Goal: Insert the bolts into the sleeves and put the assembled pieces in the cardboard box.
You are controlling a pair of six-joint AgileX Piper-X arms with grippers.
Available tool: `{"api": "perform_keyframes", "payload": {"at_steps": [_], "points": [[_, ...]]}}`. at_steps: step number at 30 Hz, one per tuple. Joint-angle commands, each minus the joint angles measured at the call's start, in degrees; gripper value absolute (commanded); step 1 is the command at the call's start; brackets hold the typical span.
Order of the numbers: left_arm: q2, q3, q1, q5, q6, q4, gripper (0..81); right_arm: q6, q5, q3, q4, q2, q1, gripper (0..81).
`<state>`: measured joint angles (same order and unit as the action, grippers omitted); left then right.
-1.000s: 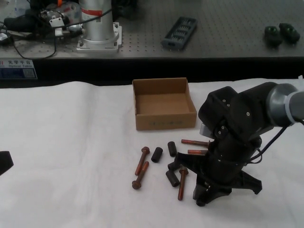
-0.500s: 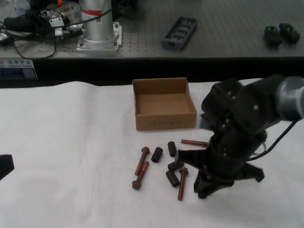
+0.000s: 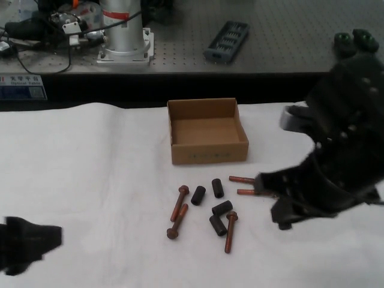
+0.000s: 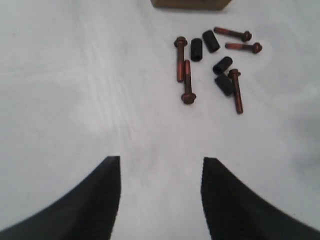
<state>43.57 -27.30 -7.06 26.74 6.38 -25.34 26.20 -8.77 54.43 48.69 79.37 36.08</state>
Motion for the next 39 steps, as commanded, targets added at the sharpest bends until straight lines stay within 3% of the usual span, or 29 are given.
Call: {"api": "perform_keyframes", "payload": {"at_steps": [1,8,15,26,39], "points": [[3.1,-0.9,-4.5,-2.8,-0.5,2.5,36.9,-1.8,-0.6,-3.1,0.3,-5.9,0.1,1.9],[17.4,-7.3,-14.7,-8.2,-0.5,4.3,36.9,-2.9,-1.3,-10.6,0.4,-17.9,0.1,1.9],[36.4,-22.0,-19.6,-8.5,-0.4,5.0,36.9,-3.1,-2.5,-13.8,5.9,-27.5,0.1,1.9],[58.3,-43.2,-21.5,-14.0,-1.6,-4.7,36.9,-3.0,-3.5,-13.7,8.0,-36.1,0.1,1.9],[66.0,-45.3,-21.8,-16.4,-4.3,-0.7,36.9,-3.1,-5.3,-13.7,7.2,-36.5,0.1,1.9]]}}
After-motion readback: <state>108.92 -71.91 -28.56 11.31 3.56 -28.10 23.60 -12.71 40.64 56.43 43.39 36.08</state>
